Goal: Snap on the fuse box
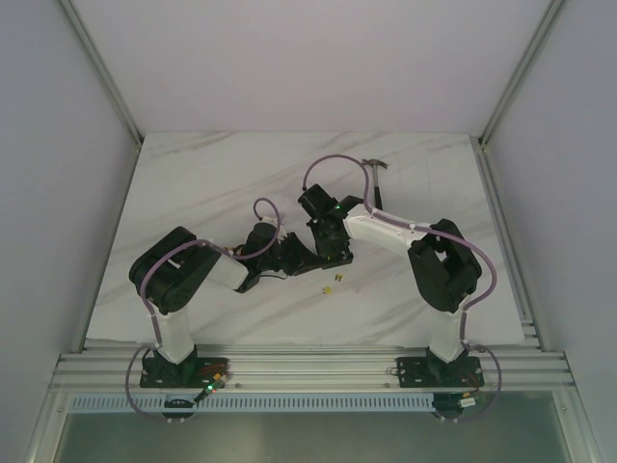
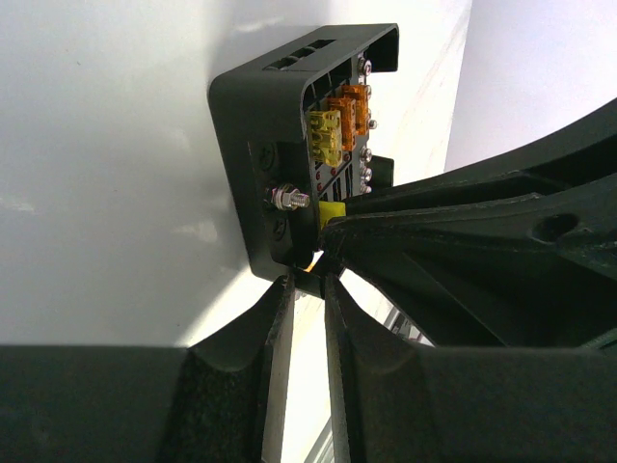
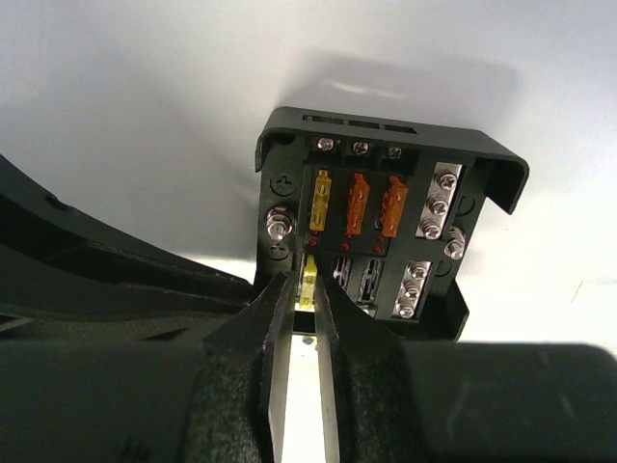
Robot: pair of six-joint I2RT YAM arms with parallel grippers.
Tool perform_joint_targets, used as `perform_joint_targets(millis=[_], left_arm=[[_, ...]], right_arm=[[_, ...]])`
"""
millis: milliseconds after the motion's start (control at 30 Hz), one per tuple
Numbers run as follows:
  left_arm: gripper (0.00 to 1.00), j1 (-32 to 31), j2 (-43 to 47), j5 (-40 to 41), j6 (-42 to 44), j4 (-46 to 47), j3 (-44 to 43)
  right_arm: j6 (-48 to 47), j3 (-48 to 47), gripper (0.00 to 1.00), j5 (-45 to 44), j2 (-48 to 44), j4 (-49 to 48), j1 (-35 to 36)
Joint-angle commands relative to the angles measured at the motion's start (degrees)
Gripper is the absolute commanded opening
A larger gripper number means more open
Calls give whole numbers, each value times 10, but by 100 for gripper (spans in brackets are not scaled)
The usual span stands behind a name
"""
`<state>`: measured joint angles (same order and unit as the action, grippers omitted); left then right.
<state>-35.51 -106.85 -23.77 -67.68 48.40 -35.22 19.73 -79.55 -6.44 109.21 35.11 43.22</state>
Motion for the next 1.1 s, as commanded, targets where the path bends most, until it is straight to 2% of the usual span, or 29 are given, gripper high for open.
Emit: perform_joint_targets(millis=[0,133,300,567,700,933,1067], left_arm=[[27,-6,-22,8,4,-31,-2],[27,-6,-22,8,2,-31,-3],[27,-6,-23,7,3,-31,-4],[27,-6,-24,6,3,-31,-4],[27,-7,-24,7,3,-31,-4],[27,-7,-24,6,3,-31,-3],[27,-7,-26,7,3,-31,-4]], right_arm=[[5,-11,19,-2,11,12,-2],[3,-12,16,-1,12,12,-2],[1,-16,25,6,9,13,-2],[7,-23,25,-9,-7,11,-2],[8,-21,19,-13,-7,9,-2],[5,-13,0,-13,9,13,-2],[-2,-1,0,-14,31,22,-2]])
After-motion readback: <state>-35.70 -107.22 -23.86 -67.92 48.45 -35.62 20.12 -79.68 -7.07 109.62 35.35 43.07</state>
